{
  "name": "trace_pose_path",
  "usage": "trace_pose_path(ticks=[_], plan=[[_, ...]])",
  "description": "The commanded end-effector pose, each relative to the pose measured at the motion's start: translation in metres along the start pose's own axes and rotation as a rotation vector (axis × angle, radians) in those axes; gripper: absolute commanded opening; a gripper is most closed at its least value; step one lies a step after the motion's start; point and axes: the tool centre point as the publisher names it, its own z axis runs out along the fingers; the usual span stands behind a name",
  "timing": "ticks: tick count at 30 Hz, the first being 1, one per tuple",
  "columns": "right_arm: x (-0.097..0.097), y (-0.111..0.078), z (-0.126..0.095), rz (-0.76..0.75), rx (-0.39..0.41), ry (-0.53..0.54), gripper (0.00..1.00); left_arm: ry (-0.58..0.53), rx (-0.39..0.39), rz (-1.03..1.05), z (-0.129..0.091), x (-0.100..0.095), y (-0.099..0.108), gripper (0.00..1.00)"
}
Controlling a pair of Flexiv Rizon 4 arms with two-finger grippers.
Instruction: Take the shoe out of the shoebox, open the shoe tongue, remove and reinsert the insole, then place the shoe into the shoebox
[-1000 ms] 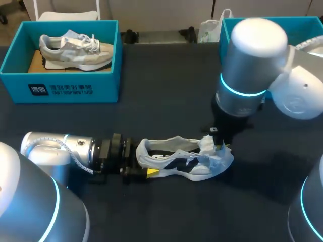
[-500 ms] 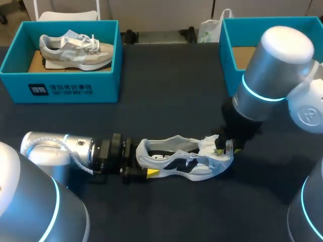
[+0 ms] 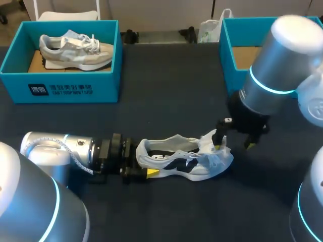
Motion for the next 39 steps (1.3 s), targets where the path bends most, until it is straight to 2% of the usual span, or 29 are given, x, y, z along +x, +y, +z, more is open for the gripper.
trace_pose_path(ticks=[1, 9, 11, 12, 13, 15, 17, 18, 21, 23, 25, 26, 27, 38, 39], plan=[[0.027, 0.0, -0.041, -0.047, -0.008, -0.116, 1.0, -0.003, 0.001, 0.0, 0.0, 0.001, 0.0, 0.0], [0.08, 0.008, -0.076, -0.215, -0.021, -0.268, 1.0, -0.003, 0.001, 0.0, 0.0, 0.001, 0.0, 0.0], [0.096, 0.01, -0.08, -0.299, -0.016, -0.286, 0.82, -0.003, 0.001, 0.0, 0.0, 0.001, 0.0, 0.0], [0.102, 0.012, -0.079, -0.346, -0.004, -0.291, 0.7, -0.003, 0.001, 0.0, 0.0, 0.001, 0.0, 0.0], [0.109, 0.014, -0.078, -0.409, 0.018, -0.294, 0.52, -0.003, 0.001, 0.0, 0.0, 0.001, 0.0, 0.0], [0.119, 0.017, -0.075, -0.508, 0.004, -0.279, 0.38, -0.003, 0.001, 0.0, 0.0, 0.001, 0.0, 0.0], [0.126, 0.018, -0.069, -0.568, 0.015, -0.267, 0.03, -0.003, 0.001, 0.0, 0.0, 0.001, 0.0, 0.0], [0.129, 0.02, -0.066, -0.587, 0.031, -0.253, 0.0, -0.003, 0.001, 0.0, 0.0, 0.001, 0.0, 0.0], [0.14, 0.02, -0.058, -0.698, 0.042, -0.232, 0.0, -0.003, 0.001, 0.0, 0.0, 0.001, 0.0, 0.0], [0.144, 0.019, -0.056, -0.797, -0.012, -0.199, 0.0, -0.003, 0.001, 0.0, 0.0, 0.001, 0.0, 0.0], [0.146, 0.017, -0.055, -0.959, -0.067, -0.129, 0.0, -0.003, 0.001, 0.0, 0.0, 0.001, 0.0, 0.0], [0.146, 0.015, -0.054, -1.036, -0.065, -0.081, 0.0, -0.003, 0.001, 0.0, 0.0, 0.001, 0.0, 0.0], [0.144, 0.014, -0.054, -1.03, -0.041, -0.082, 0.0, -0.003, 0.001, 0.0, 0.0, 0.001, 0.0, 0.0], [0.144, 0.014, -0.054, -1.03, -0.041, -0.082, 0.0, -0.003, 0.001, 0.0, 0.0, 0.001, 0.0, 0.0], [0.146, 0.014, -0.049, -1.043, -0.018, -0.1, 0.0, -0.003, 0.001, 0.0, 0.0, 0.001, 0.0, 0.0]])
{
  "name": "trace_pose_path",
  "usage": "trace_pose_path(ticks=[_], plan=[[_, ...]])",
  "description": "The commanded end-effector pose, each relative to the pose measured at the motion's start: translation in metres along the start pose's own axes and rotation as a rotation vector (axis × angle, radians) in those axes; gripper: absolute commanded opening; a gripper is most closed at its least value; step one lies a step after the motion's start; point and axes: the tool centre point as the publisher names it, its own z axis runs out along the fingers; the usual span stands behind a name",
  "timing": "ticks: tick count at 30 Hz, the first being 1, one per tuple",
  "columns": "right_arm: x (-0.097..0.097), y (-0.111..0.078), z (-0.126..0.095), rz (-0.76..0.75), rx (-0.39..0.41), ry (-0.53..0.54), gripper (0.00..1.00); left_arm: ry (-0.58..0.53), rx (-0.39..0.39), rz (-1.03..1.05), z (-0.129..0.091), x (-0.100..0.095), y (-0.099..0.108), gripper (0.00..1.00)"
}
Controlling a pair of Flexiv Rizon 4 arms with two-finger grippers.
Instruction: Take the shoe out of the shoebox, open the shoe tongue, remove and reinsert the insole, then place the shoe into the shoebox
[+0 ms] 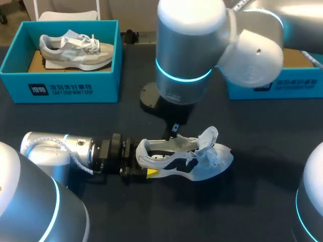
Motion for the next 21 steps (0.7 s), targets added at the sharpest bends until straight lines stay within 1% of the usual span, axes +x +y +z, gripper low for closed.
trace_pose_path(ticks=[1, 2, 5, 6, 7, 19, 20, 21], plan=[[-0.003, -0.01, 0.011, -0.047, -0.049, 0.03, 0.0, -0.003, 0.001, 0.0, 0.0, 0.001, 0.0, 0.0], [-0.002, -0.01, 0.016, -0.073, -0.06, 0.034, 0.0, -0.003, 0.001, 0.0, 0.0, 0.001, 0.0, 0.0], [0.003, -0.003, 0.034, -0.153, -0.05, 0.025, 0.0, -0.003, 0.001, 0.0, 0.0, 0.001, 0.0, 0.0], [0.005, -0.002, 0.039, -0.207, -0.082, 0.037, 0.0, -0.003, 0.001, 0.0, 0.0, 0.001, 0.0, 0.0], [0.006, -0.003, 0.04, -0.224, -0.095, 0.029, 0.0, -0.003, 0.001, 0.0, 0.0, 0.001, 0.0, 0.0], [0.006, -0.003, 0.04, -0.224, -0.095, 0.029, 0.0, -0.003, 0.001, 0.0, 0.0, 0.001, 0.0, 0.0], [0.006, 0.008, 0.047, -0.272, -0.06, 0.027, 0.0, -0.003, 0.001, 0.0, 0.0, 0.001, 0.0, 0.0], [0.006, 0.012, 0.05, -0.285, -0.048, 0.026, 0.0, -0.003, 0.001, 0.0, 0.0, 0.001, 0.0, 0.0]])
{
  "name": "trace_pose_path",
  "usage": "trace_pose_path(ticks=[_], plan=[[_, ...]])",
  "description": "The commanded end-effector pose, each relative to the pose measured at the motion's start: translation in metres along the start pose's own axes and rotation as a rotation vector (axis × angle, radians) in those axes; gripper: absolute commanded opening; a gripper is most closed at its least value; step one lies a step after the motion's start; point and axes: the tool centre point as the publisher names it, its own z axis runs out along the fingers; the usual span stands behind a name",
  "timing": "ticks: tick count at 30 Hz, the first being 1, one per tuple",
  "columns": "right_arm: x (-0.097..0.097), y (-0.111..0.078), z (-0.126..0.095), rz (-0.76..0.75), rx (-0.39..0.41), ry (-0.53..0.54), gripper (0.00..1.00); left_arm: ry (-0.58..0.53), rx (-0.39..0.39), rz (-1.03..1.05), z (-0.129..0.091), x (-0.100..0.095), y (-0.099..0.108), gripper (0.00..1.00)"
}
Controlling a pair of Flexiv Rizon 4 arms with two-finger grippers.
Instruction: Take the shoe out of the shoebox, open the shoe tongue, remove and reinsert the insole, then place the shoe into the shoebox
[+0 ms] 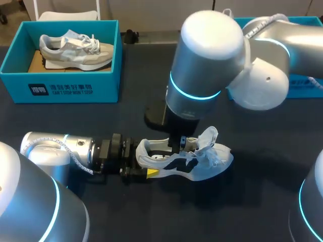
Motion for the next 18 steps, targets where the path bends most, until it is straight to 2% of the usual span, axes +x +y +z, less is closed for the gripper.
trace_pose_path(ticks=[1, 8, 14, 18], plan=[[-0.005, 0.017, 0.018, -0.068, 0.068, 0.007, 0.0, -0.003, 0.001, 0.0, 0.0, 0.001, 0.0, 0.0], [-0.017, 0.027, 0.047, -0.146, 0.099, 0.027, 0.0, -0.003, 0.001, 0.0, 0.0, 0.001, 0.0, 0.0], [-0.02, 0.032, 0.058, -0.177, 0.118, 0.028, 0.0, -0.003, 0.001, 0.0, 0.0, 0.001, 0.0, 0.0], [-0.02, 0.029, 0.067, -0.194, 0.131, 0.029, 0.0, -0.003, 0.001, 0.0, 0.0, 0.001, 0.0, 0.0]])
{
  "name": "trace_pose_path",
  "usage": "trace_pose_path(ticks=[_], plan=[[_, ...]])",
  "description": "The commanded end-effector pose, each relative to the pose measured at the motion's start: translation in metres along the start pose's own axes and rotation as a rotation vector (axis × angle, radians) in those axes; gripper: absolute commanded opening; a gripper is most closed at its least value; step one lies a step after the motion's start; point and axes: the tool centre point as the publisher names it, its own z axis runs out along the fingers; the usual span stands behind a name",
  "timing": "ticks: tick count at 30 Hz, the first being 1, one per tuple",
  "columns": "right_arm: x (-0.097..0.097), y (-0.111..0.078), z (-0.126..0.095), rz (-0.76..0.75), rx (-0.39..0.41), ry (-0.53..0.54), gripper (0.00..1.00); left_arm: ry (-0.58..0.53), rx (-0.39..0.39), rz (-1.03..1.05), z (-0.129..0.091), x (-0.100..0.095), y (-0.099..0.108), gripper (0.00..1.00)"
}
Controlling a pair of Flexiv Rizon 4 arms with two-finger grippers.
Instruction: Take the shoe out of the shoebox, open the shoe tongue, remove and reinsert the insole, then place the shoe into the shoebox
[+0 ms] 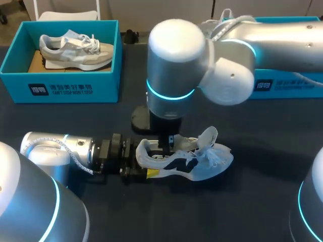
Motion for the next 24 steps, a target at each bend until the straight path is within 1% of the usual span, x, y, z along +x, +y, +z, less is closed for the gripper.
trace_pose_path(ticks=[1, 5, 10, 16, 19, 22, 24], plan=[[-0.001, 0.007, 0.017, -0.026, 0.044, 0.005, 0.0, -0.003, 0.001, 0.0, 0.0, 0.001, 0.0, 0.0], [-0.002, 0.001, 0.027, -0.06, 0.047, -0.012, 0.0, -0.003, 0.001, 0.0, 0.0, 0.001, 0.0, 0.0], [-0.007, -0.011, 0.037, -0.063, 0.053, -0.021, 0.0, -0.003, 0.001, 0.0, 0.0, 0.001, 0.0, 0.0], [-0.011, -0.025, 0.042, -0.051, 0.049, -0.041, 0.0, -0.003, 0.001, 0.0, 0.0, 0.001, 0.0, 0.0], [-0.015, -0.04, 0.044, -0.015, 0.056, -0.047, 0.0, -0.003, 0.001, 0.0, 0.0, 0.001, 0.0, 0.0], [-0.018, -0.05, 0.044, 0.004, 0.049, -0.045, 0.0, -0.003, 0.001, 0.0, 0.0, 0.001, 0.0, 0.0], [-0.021, -0.054, 0.045, 0.015, 0.059, -0.041, 0.0, -0.003, 0.001, 0.0, 0.0, 0.001, 0.0, 0.0]])
